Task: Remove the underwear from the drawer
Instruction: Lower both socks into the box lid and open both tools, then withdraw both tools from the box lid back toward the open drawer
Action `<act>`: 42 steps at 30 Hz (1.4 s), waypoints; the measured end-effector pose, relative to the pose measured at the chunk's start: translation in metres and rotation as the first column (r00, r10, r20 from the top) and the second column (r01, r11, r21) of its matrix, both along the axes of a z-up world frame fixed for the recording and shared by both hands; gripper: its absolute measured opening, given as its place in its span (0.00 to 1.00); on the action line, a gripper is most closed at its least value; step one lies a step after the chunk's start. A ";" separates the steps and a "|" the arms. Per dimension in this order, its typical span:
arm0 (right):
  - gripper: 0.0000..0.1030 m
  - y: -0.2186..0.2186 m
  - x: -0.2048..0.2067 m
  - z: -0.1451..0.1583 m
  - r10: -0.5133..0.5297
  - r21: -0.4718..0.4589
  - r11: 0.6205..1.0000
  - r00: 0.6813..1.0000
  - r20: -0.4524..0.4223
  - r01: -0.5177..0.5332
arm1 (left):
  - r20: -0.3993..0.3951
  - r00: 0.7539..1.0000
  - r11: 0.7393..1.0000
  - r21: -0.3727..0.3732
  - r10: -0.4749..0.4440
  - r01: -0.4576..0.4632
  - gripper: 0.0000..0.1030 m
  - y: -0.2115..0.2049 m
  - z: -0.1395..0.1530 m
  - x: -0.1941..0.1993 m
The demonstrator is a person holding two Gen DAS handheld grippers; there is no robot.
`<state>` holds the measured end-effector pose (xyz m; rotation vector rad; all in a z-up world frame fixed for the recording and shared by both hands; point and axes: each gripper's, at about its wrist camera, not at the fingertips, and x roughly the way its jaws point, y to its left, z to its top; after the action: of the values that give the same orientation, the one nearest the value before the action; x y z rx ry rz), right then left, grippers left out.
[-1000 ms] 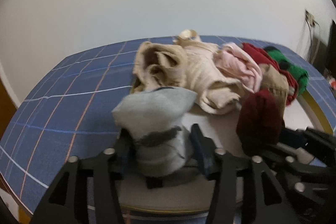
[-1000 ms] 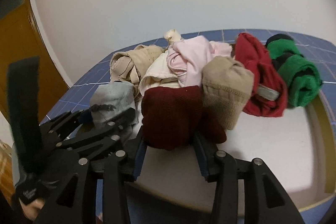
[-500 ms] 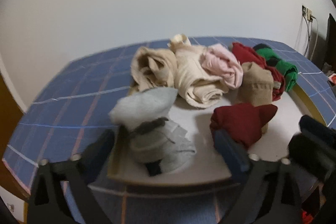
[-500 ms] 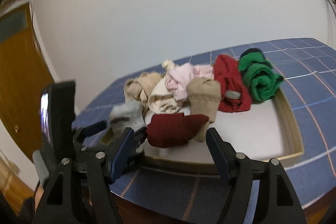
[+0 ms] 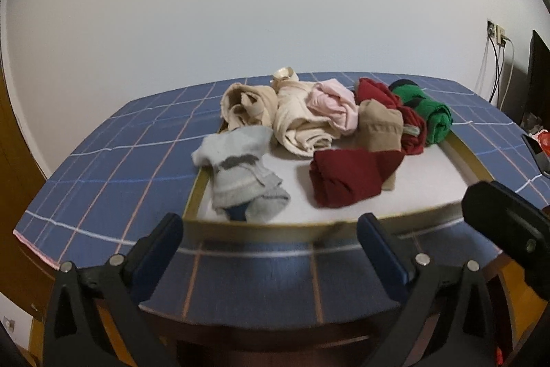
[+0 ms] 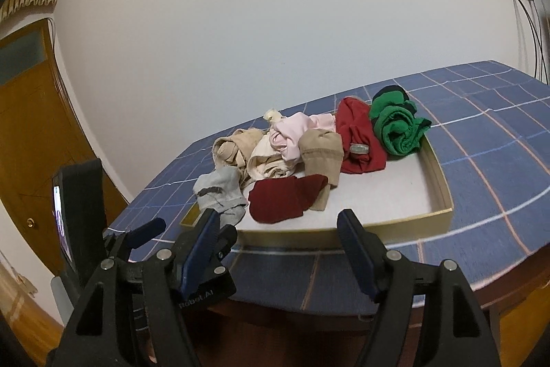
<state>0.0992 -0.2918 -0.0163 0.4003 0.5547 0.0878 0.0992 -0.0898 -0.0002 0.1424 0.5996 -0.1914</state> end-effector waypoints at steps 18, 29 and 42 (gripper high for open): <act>0.71 0.033 -0.039 0.006 0.044 -0.058 0.997 0.999 0.021 -0.043 | -0.004 0.999 0.993 -0.112 0.033 -0.034 0.99 0.033 0.001 -0.049; 0.71 0.034 -0.069 0.006 0.049 -0.071 0.996 0.998 0.025 -0.047 | 0.004 1.000 0.994 -0.108 0.028 -0.028 0.99 0.037 0.000 -0.077; 0.71 0.025 -0.107 -0.007 0.047 -0.075 0.996 0.999 -0.020 -0.048 | -0.033 0.999 0.996 -0.087 0.002 -0.005 0.99 0.027 -0.019 -0.105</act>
<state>-0.0077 -0.2664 -0.0235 0.3150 0.5837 0.1089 -0.0061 -0.0627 -0.0192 0.0540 0.6228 -0.2167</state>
